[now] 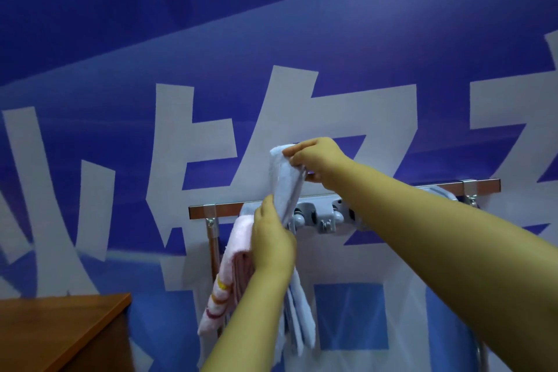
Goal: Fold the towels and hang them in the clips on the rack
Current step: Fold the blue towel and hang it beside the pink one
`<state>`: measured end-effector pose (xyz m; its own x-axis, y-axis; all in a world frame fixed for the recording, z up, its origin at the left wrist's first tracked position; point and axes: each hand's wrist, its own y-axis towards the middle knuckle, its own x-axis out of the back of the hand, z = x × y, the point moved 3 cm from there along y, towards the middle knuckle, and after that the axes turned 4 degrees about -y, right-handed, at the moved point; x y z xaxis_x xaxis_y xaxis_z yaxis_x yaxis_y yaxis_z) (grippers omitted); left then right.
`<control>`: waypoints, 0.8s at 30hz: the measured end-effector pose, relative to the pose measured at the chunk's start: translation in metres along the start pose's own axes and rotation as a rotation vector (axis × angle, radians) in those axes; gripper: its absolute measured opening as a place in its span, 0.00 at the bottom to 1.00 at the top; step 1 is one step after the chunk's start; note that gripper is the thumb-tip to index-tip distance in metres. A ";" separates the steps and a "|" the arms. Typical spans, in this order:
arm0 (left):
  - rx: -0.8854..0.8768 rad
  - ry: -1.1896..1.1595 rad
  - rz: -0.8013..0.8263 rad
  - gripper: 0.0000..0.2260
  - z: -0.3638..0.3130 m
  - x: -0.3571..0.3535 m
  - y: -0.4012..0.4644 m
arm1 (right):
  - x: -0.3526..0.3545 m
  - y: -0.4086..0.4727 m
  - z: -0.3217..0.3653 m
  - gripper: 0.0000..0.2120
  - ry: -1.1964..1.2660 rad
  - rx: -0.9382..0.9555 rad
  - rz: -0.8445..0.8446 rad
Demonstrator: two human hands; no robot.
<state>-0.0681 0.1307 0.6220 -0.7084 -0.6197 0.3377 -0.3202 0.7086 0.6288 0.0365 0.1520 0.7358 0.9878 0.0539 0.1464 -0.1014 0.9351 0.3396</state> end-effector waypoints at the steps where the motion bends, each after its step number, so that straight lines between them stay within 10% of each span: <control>1: -0.007 -0.003 0.044 0.24 0.000 0.000 0.003 | 0.006 0.004 -0.004 0.13 0.050 -0.023 -0.042; 24: -0.164 0.392 0.770 0.29 -0.004 0.037 0.024 | 0.046 -0.085 -0.144 0.22 0.386 -0.355 0.195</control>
<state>-0.0996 0.1235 0.6522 -0.4138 -0.0826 0.9066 0.2733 0.9387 0.2103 0.1073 0.1256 0.5794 0.9331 0.3000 -0.1981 -0.3067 0.9518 -0.0033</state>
